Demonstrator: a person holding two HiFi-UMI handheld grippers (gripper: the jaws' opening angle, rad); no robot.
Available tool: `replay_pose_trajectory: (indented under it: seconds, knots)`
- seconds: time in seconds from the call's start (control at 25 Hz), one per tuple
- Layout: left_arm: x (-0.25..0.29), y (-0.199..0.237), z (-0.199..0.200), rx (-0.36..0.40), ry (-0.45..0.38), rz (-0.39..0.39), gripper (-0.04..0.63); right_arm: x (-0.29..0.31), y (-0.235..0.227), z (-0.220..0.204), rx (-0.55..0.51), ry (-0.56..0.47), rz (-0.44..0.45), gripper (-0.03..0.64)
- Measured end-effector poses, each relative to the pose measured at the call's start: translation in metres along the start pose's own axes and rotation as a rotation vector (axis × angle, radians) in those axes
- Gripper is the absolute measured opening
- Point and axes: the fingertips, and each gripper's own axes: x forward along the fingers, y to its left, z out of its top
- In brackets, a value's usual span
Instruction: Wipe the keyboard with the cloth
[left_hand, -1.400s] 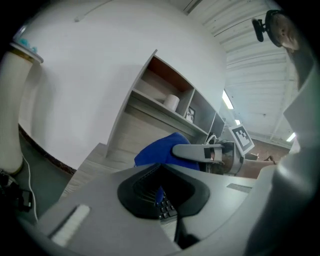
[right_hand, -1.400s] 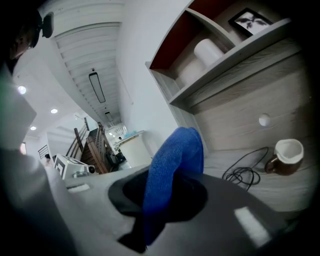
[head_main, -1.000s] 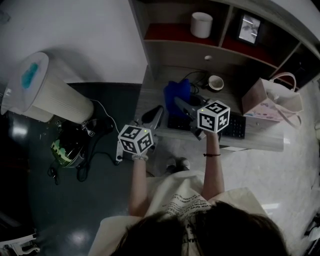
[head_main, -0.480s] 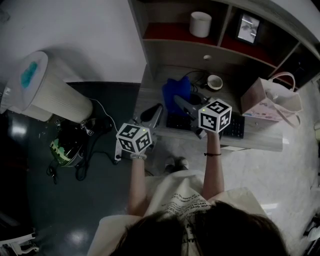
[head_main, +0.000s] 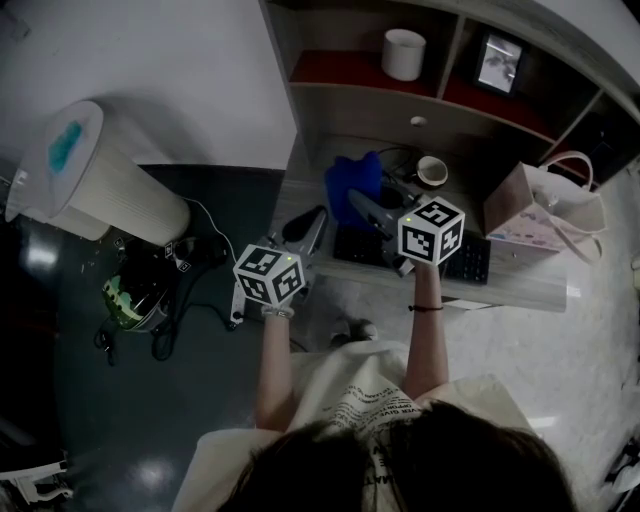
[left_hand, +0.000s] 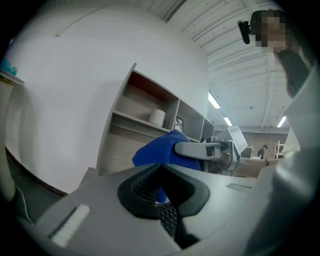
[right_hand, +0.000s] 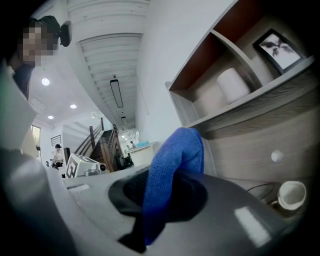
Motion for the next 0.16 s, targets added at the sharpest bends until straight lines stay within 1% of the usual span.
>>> replay_pose_trajectory:
  seconds: [0.16]
  knots:
    - [0.0026, -0.0006, 0.0024, 0.003, -0.005, 0.006, 0.005, -0.0011, -0.0017, 0.0028, -0.005, -0.002, 0.011, 0.060]
